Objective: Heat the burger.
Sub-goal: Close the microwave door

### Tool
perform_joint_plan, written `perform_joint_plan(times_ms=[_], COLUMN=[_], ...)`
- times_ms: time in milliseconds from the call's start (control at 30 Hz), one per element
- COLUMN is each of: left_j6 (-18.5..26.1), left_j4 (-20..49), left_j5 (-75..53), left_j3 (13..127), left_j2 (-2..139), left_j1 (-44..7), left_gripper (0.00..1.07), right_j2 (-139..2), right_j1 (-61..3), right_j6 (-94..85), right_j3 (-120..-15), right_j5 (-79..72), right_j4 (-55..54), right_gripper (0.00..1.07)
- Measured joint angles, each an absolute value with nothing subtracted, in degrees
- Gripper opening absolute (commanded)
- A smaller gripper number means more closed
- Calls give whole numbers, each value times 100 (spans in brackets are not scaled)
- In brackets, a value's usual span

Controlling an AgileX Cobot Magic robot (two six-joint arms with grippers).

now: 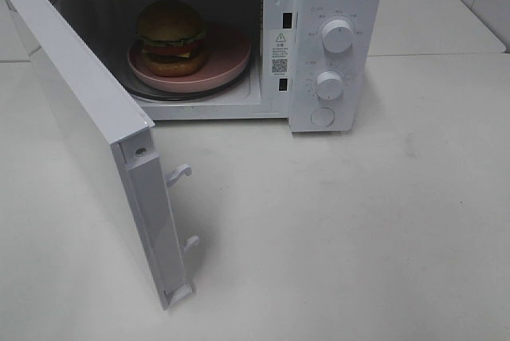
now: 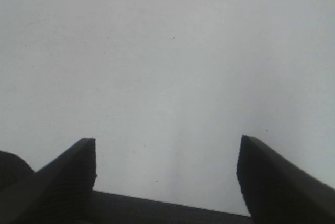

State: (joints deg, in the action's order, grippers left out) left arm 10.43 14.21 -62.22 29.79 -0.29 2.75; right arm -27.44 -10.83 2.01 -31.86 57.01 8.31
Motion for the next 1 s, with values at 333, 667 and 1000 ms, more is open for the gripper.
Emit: perform_joint_plan(times_ms=[333,667,1000], left_j6=[1043,1043,1043], left_j4=[1421,1421,1421], left_j5=[-6222,-6222,-6222], left_j3=[2979,2979,2979], left_j2=[-29,-29,-29], left_j1=[275,275,275], left_gripper=[98,98,98], right_j2=[-1369,-229,17], right_j1=[-728,-556,-556], right_j6=[229,378,395], right_j3=[-2865,-2853,-2853], right_j5=[5695,5695,5701], right_j4=[808,808,808], right_gripper=[74,74,74])
